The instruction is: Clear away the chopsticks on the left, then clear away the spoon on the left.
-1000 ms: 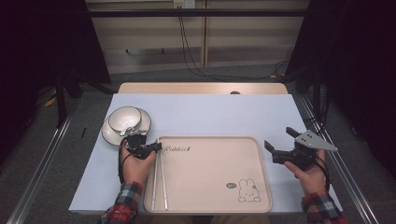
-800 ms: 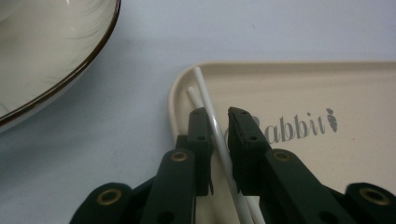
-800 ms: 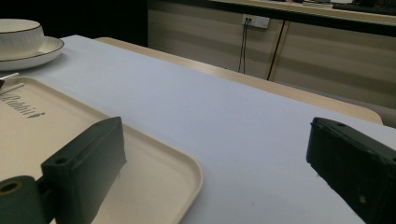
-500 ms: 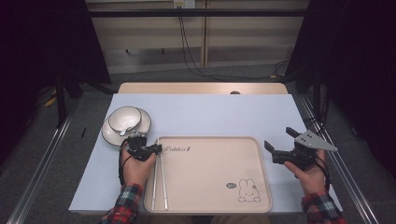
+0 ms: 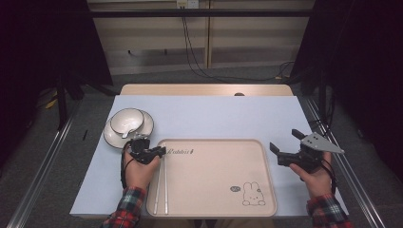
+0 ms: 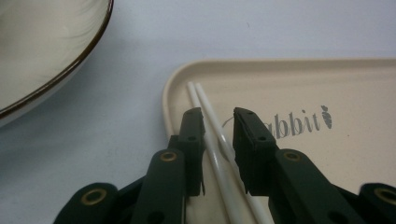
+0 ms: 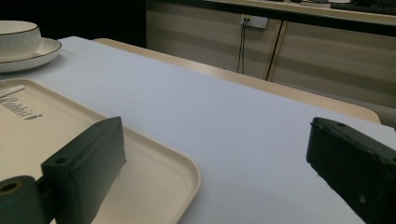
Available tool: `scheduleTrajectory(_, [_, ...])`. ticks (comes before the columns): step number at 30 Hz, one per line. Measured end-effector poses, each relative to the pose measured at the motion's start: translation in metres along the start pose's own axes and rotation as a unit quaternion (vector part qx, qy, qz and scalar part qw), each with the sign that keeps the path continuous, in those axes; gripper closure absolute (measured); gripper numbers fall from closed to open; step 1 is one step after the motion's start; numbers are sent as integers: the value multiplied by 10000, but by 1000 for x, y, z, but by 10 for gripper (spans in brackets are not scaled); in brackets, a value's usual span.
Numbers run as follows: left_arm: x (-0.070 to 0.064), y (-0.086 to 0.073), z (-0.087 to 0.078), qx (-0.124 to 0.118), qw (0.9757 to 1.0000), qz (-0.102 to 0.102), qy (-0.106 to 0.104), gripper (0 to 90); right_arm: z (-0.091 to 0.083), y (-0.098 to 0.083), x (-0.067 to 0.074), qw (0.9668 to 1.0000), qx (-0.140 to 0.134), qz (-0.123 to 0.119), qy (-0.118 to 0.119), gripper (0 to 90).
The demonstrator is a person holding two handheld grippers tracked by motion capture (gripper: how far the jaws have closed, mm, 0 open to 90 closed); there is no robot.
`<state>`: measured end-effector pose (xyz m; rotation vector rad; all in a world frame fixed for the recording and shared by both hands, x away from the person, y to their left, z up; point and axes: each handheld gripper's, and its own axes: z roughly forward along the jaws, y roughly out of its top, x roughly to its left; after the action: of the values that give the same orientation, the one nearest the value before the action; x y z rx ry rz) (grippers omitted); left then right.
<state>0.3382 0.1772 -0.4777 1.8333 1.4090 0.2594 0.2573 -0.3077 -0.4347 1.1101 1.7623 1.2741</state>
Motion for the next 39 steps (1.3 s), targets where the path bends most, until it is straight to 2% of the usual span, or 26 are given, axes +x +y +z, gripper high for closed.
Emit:
scheduleTrajectory(3, [0, 1, -2, -57, 10000, -4, 5, 715, 0, 0, 0, 10000, -6, -31, -1, 41])
scheduleTrajectory(6, [-1, 4, -4, -105, 9999, -19, -76, 682, 1, 0, 1, 10000, 26, -21, 3, 41])
scheduleTrajectory(9, [0, 8, -8, -177, 9998, 67, -86, 658, 1, 0, 0, 10000, 1, -47, 2, 40])
scheduleTrajectory(11, [-1, 12, -10, -245, 9996, 59, -88, 613, 1, 0, 0, 10000, -7, -38, 3, 40])
scheduleTrajectory(15, [-1, 17, -14, -440, 9988, 171, -115, 485, 1, 0, 0, 10000, -7, -19, 17, 41])
scheduleTrajectory(17, [0, 21, -16, -577, 9978, 324, -91, 413, 1, 0, 0, 10000, -13, -18, 21, 40])
scheduleTrajectory(21, [2, 27, -23, -665, 9974, 275, -63, 280, 0, 0, 0, 10000, -12, -41, 20, 40])
scheduleTrajectory(27, [4, 35, -31, -711, 9969, 339, -28, 232, 0, 1, 0, 10000, -40, -33, 7, 41])
scheduleTrajectory(30, [4, 39, -34, -632, 9972, 409, -27, 230, 0, 1, 0, 10000, -22, -32, 12, 40])
scheduleTrajectory(32, [4, 41, -36, -647, 9973, 352, -75, 221, 0, 1, 1, 10000, -27, -30, 4, 41])
scheduleTrajectory(35, [7, 45, -39, -567, 9975, 423, -73, 213, 0, 1, 2, 10000, -5, -43, 19, 40])
scheduleTrajectory(39, [9, 51, -43, -544, 9977, 411, -57, 207, 0, 1, 1, 10000, -20, -31, 20, 41])
